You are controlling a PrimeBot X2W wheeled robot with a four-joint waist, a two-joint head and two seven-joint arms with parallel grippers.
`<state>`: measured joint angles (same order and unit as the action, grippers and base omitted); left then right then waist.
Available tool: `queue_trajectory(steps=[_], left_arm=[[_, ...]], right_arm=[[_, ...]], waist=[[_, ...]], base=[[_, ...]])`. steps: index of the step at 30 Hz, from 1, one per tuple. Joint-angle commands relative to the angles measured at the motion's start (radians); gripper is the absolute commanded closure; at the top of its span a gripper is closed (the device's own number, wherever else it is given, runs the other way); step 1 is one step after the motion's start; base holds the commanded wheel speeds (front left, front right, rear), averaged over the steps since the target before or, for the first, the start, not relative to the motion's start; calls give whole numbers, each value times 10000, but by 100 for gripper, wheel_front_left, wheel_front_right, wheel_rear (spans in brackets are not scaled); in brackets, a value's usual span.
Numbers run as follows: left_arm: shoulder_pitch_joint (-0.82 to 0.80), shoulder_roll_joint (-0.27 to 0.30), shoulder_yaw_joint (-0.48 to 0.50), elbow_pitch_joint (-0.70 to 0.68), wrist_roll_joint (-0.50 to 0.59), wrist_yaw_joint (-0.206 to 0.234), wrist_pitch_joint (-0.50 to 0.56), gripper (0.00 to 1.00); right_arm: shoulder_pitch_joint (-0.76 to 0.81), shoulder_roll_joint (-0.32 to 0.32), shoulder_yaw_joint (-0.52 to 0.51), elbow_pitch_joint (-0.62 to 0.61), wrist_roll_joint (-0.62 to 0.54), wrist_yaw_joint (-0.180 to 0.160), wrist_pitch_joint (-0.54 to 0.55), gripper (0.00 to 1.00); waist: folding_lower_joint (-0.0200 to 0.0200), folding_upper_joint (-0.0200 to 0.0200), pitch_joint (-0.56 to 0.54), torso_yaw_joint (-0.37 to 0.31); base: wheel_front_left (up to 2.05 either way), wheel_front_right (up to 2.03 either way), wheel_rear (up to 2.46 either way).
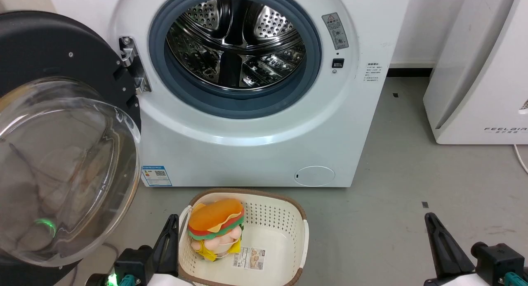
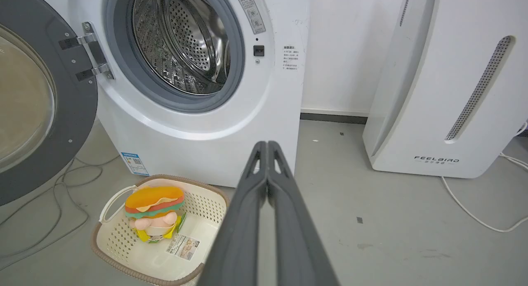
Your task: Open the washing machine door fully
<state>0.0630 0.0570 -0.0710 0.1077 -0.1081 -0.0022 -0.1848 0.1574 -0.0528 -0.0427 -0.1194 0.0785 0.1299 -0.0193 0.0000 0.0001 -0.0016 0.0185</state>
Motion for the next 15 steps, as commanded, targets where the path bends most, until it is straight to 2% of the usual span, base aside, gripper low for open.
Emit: queue_trajectory(steps=[1, 15], left_arm=[[-134, 0, 49, -68, 93, 5, 53, 100], [-200, -9, 137, -203, 225, 7, 292, 100]], right_arm=[[-157, 6, 33, 52, -76, 2, 10, 100], [-345, 8, 85, 204, -170, 3, 35, 100]], waist=[[0, -1, 0, -3], [0, -1, 2, -27]], base=[[0, 0, 0], [0, 0, 0]])
